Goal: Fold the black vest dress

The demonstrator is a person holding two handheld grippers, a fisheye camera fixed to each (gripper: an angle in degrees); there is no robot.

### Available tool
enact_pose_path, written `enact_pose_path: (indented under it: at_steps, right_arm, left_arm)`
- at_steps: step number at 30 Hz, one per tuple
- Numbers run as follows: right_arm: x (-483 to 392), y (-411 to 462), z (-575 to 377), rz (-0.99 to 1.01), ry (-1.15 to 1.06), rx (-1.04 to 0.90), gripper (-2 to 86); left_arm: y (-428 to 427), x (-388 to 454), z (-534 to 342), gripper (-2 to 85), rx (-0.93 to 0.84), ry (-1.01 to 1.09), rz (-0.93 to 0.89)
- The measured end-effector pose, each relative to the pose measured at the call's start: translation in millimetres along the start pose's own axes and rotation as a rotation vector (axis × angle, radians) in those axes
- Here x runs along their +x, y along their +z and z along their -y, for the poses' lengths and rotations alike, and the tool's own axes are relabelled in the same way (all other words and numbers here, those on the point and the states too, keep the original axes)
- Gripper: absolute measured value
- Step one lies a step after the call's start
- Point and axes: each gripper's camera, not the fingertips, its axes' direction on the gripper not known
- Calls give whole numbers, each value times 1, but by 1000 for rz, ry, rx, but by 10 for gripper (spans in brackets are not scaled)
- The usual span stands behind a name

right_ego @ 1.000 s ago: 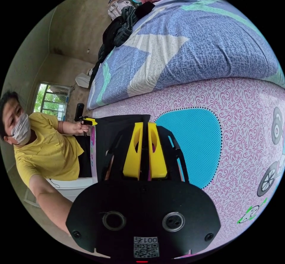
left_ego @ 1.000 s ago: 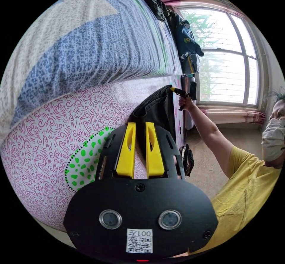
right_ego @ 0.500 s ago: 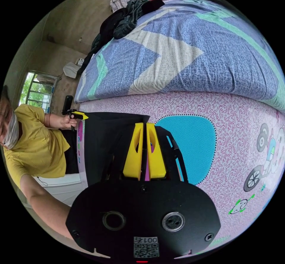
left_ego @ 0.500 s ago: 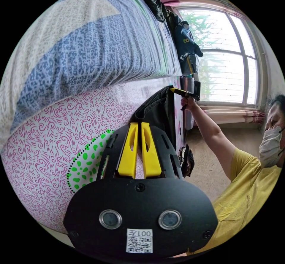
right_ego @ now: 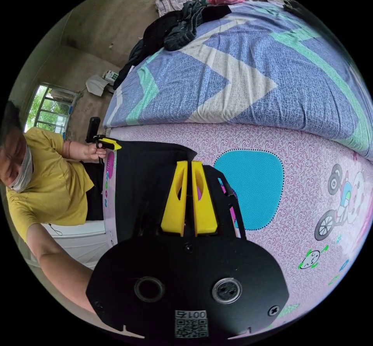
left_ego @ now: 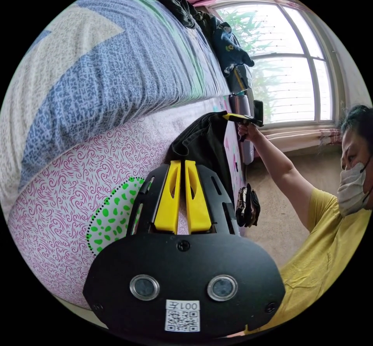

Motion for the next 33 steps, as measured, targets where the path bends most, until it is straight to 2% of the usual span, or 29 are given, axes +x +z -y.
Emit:
enact_pose_path:
  at_steps: [14,33]
  right_arm:
    - [-29,-8,-6,-21,-42,-54,10]
    - [-51,-6,-40,-46,-38,-28,9]
  left_arm:
    - [-3,29,-13,-10,11,179,-23]
    - [1,43,-31,-9,-15,253,-36]
